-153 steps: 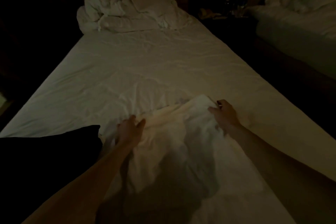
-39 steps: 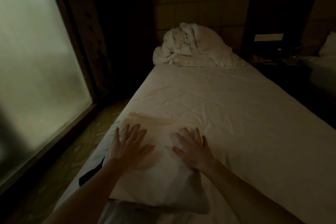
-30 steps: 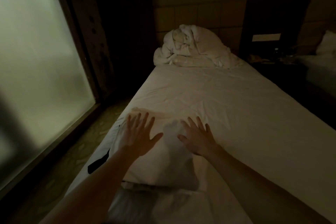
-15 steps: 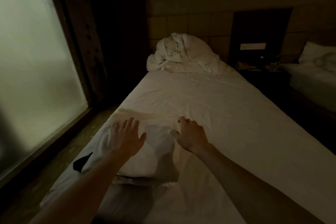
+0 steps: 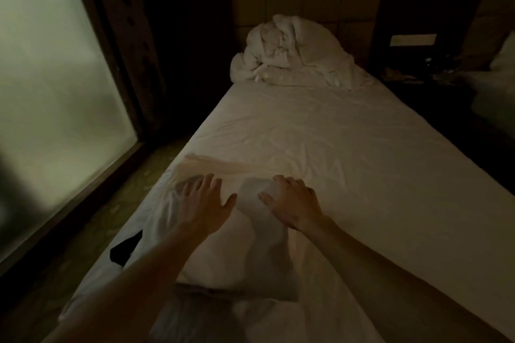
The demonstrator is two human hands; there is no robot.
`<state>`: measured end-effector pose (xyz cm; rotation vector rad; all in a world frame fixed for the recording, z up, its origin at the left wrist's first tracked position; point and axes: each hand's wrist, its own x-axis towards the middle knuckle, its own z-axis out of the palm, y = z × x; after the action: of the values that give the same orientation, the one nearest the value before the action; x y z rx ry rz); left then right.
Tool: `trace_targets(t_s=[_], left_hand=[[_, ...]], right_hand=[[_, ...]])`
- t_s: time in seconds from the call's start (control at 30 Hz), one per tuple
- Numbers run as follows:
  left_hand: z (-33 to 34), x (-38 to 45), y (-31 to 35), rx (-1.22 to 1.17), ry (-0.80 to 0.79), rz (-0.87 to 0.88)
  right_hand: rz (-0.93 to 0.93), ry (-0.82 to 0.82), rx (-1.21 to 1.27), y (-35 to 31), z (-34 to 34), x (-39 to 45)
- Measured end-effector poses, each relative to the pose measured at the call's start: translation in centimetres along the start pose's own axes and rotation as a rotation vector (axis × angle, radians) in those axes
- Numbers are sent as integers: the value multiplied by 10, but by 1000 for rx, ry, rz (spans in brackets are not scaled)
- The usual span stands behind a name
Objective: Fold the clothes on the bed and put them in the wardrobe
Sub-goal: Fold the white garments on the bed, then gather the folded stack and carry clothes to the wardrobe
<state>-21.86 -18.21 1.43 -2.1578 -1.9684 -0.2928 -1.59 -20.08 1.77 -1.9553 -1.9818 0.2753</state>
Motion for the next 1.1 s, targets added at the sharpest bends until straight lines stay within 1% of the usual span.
trace_targets(t_s=[0.1, 0.2, 0.3, 0.4, 0.47, 0.63, 0.7, 0.83, 0.93, 1.03, 1.1], left_hand=[[11, 20, -10, -17, 0, 19], [16, 45, -19, -48, -38, 17], [6, 63, -25, -91, -77, -12], [-14, 69, -31, -94, -147, 19], [-32, 73, -35, -136, -191, 32], [-76, 72, -59, -237, -300, -22], [-95, 67, -72, -251, -357, -31], [-127, 67, -96, -258, -428, 5], [-138, 70, -109, -249, -467, 5], [-137, 70, -116, -286, -513, -35], [-130, 71, -117, -298, -561, -87]], right_hand=[[6, 8, 6, -6, 13, 27], [16, -36, -3, -13, 18, 53], [29, -83, -46, -25, 10, 72], [64, -153, -79, -42, -10, 77], [107, -230, -77, -55, -28, 77], [259, -423, -69, -93, -80, 62], [323, -468, -70, -111, -96, 53], [404, -479, -40, -144, -118, 52], [421, -444, -6, -162, -127, 58], [466, -434, 43, -161, -129, 61], [535, -425, 93, -148, -124, 62]])
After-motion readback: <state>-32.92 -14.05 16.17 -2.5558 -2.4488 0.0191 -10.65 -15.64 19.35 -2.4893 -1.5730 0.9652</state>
